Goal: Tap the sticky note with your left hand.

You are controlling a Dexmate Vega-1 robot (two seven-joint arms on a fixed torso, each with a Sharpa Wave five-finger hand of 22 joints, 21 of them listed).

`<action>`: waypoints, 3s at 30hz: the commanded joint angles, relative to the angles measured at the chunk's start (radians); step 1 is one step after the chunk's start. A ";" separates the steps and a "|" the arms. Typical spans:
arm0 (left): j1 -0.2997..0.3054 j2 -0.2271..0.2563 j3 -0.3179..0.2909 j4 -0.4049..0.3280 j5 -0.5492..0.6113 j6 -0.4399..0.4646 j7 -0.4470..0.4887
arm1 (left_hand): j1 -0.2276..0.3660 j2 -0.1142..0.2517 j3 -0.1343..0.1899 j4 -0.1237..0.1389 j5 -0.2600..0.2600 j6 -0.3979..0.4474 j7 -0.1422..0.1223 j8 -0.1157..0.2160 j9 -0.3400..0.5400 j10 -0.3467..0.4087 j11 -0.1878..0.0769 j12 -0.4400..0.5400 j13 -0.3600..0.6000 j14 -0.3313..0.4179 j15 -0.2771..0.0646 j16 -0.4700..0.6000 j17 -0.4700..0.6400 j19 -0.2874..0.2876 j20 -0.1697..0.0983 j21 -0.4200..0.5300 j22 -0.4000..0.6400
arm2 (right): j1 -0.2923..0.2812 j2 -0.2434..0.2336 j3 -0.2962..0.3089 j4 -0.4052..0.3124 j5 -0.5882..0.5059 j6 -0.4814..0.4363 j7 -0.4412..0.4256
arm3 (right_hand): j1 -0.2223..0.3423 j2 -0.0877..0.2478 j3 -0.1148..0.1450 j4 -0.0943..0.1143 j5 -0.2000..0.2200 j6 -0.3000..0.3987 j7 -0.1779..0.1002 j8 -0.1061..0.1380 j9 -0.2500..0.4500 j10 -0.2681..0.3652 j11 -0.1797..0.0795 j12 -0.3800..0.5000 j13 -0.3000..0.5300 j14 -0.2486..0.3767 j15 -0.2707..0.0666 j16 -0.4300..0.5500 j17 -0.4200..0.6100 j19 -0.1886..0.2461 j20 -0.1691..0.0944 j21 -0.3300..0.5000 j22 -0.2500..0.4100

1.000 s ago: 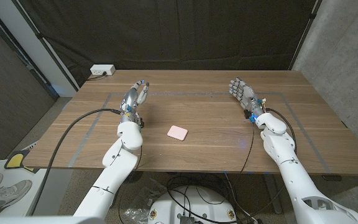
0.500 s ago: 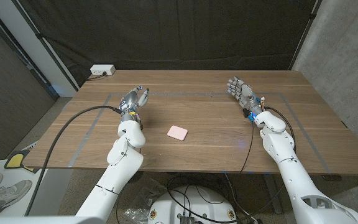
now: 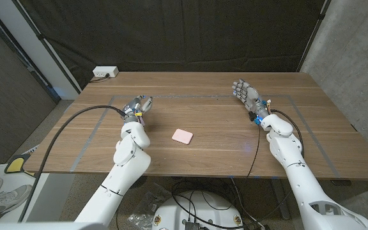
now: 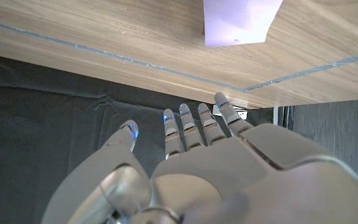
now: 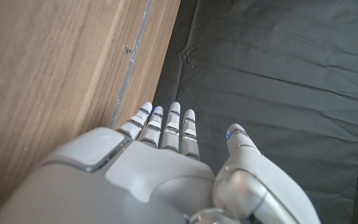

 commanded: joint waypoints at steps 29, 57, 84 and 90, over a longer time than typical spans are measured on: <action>-0.148 0.124 0.203 0.055 0.147 0.302 -0.238 | 0.000 -0.003 0.010 0.017 -0.003 0.121 0.044 0.009 0.002 0.087 -0.016 -0.012 0.002 0.082 -0.045 0.005 0.002 0.058 -0.007 0.007 0.001 | 0.000 0.006 -0.001 0.023 0.000 0.013 0.003 | 0.010 -0.001 0.012 -0.003 0.001 0.015 0.001 0.000 0.006 0.021 0.006 0.001 0.003 0.013 0.001 -0.001 0.005 0.006 0.000 0.000 0.005; -0.260 0.142 0.296 0.173 0.164 0.389 -0.312 | -0.006 -0.026 0.004 0.029 0.001 0.258 0.085 0.013 0.001 0.260 -0.013 0.003 0.001 0.230 -0.071 0.017 -0.002 0.126 -0.010 0.013 -0.002 | 0.026 0.013 0.005 0.079 -0.002 0.035 0.006 | 0.010 -0.003 0.016 -0.004 0.001 0.017 0.001 -0.003 0.006 0.025 0.005 -0.001 0.003 0.014 0.000 -0.002 0.005 0.006 -0.002 -0.001 0.005; -0.354 0.166 0.367 0.270 0.132 0.475 -0.367 | -0.018 -0.052 -0.010 0.037 0.005 0.308 0.107 -0.003 0.000 0.311 0.005 -0.013 0.001 0.288 -0.067 0.002 -0.006 0.199 -0.002 0.025 -0.004 | 0.033 0.025 0.004 0.095 -0.011 0.059 -0.016 | 0.004 -0.006 0.016 -0.002 0.000 0.018 0.004 -0.006 0.006 0.036 0.008 0.000 0.003 0.020 0.000 0.000 0.006 0.010 -0.004 -0.001 0.006; -0.363 0.178 0.374 0.276 0.110 0.468 -0.366 | -0.025 -0.058 -0.017 0.042 0.006 0.329 0.112 0.000 0.000 0.326 0.007 -0.013 0.001 0.294 -0.068 0.000 -0.006 0.201 -0.008 0.023 -0.004 | 0.034 0.029 0.003 0.098 -0.013 0.069 -0.023 | 0.000 -0.007 0.015 0.001 0.000 0.018 0.004 -0.007 0.006 0.039 0.011 0.000 0.003 0.023 0.000 0.001 0.007 0.011 -0.004 -0.001 0.006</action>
